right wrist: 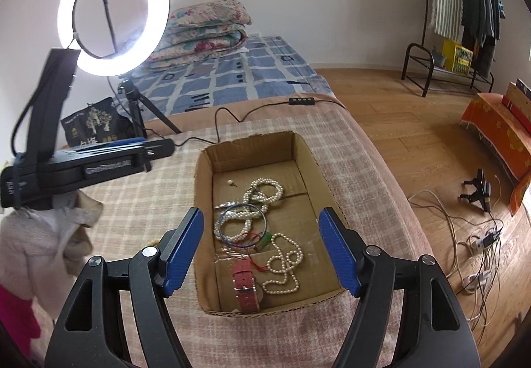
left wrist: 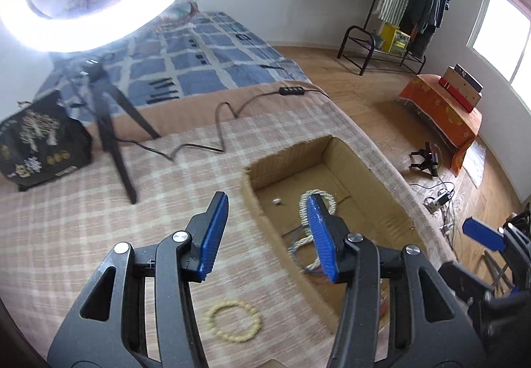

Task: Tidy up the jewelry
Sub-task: 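Move both tools back toward the yellow bead bracelet and second pearl earring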

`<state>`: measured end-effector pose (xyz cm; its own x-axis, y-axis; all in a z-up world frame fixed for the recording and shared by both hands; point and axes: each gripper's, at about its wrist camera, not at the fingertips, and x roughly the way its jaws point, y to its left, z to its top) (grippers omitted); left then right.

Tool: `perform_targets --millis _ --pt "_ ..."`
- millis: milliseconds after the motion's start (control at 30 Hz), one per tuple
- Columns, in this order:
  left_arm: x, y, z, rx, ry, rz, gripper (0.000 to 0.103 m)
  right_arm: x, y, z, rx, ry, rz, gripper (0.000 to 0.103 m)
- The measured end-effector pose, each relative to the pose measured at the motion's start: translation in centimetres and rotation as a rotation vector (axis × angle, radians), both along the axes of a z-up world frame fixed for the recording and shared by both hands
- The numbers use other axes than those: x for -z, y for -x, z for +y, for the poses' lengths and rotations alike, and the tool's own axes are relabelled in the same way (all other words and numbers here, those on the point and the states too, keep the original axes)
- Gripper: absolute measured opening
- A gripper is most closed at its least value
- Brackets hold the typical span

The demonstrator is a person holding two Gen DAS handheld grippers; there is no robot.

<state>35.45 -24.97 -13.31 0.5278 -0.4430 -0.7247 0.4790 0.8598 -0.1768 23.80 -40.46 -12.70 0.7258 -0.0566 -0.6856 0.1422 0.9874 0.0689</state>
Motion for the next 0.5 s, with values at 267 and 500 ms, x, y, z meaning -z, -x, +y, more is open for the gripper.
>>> perform_targets --millis 267,500 --pt "-1.7 1.3 6.4 -0.062 0.008 -0.027 0.05 -0.4 -0.2 2.6 -0.063 0.038 -0.023 0.071" --pt "-0.9 3.6 11.0 -0.093 -0.004 -0.019 0.05 -0.1 -0.6 5.1 -0.147 0.012 -0.035 0.071"
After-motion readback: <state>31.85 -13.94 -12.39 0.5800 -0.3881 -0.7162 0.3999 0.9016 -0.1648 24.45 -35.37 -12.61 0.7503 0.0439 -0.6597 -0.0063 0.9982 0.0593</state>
